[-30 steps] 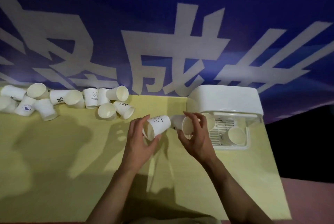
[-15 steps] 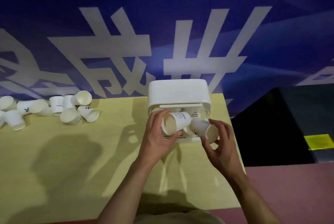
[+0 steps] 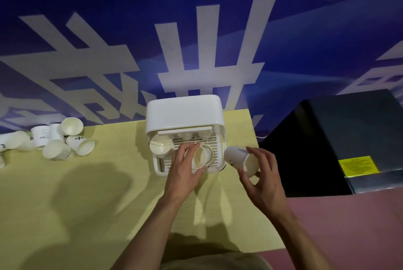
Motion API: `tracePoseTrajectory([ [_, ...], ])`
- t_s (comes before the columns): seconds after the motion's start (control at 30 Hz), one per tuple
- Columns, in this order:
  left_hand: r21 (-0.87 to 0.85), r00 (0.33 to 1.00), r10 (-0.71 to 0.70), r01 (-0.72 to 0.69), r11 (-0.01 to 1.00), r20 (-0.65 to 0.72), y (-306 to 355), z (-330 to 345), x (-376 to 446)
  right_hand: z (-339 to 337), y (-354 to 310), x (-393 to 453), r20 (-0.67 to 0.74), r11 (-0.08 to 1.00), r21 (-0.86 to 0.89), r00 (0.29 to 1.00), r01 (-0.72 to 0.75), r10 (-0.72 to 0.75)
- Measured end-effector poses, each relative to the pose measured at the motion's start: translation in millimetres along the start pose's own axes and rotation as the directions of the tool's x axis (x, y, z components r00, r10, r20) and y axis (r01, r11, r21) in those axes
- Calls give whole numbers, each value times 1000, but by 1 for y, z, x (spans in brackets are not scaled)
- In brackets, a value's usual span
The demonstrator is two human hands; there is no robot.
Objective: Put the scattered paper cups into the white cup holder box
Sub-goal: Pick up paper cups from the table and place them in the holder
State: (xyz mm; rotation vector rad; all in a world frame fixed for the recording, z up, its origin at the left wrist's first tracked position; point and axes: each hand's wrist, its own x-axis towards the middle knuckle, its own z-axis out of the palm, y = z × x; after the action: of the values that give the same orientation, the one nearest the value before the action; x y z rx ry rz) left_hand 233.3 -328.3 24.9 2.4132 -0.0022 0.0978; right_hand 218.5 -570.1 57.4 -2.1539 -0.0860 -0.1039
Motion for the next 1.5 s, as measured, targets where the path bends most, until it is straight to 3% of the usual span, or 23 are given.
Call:
tracePoseTrajectory([
  [0.3, 98, 982, -151, 140, 985, 117, -15, 41, 16, 0, 8, 20, 102, 999, -28, 994, 32, -29],
  [0.47, 49, 968, -201, 196, 979, 149, -24, 52, 18, 8, 6, 29, 167, 997, -47, 984, 66, -58],
  [0.8, -12, 965, -251, 252, 968, 82, -26, 46, 16, 37, 3, 36, 248, 995, -3, 964, 97, -93],
  [0.93, -14, 973, -231, 231, 973, 31, -38, 43, 13, 57, -10, 41, 287, 984, 2, 943, 176, -169],
  [1.27, -122, 952, -307, 305, 944, 4, -48, 38, 3, 108, 0, 56, 439, 940, -200, 883, 276, -166],
  [1.5, -173, 959, -278, 282, 944, 44, -61, 31, -10, 130, -7, 76, 498, 919, -231, 850, 321, -172],
])
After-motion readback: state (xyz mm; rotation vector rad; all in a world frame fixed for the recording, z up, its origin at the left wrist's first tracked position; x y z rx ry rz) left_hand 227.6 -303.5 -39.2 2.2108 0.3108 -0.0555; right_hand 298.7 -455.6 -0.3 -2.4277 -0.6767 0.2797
